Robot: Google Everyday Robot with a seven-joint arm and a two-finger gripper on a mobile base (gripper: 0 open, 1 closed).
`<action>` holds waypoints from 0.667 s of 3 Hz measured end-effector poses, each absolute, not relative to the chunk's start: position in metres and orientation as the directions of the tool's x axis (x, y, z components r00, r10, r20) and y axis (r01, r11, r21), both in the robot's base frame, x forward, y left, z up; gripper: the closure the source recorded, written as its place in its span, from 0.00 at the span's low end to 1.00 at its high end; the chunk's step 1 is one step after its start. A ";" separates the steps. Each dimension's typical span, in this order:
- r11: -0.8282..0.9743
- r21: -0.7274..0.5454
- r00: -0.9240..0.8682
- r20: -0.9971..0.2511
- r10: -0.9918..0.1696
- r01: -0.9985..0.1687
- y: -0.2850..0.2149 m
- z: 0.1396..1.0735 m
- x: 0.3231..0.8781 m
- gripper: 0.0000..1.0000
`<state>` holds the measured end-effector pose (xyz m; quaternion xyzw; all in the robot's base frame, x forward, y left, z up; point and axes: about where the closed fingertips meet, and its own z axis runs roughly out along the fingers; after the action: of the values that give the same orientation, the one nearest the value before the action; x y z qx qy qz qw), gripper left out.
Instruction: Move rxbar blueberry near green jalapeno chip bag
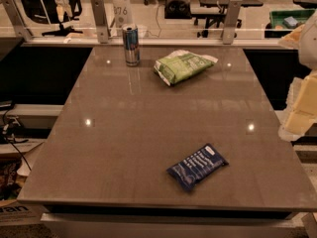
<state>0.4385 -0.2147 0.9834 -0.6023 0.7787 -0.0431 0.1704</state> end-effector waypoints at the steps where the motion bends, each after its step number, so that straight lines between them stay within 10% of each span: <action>1: 0.271 -0.273 -0.216 -0.214 -0.953 -0.923 -0.215 0.983 0.438 0.00; 2: 0.242 -0.266 -0.188 -0.214 -0.959 -0.933 -0.210 0.983 0.437 0.00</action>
Offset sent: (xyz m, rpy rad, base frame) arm -0.0040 0.0101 -0.0077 0.0040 0.0394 0.0785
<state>0.4370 -0.2099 0.9825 -0.6144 0.7698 -0.0378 0.1689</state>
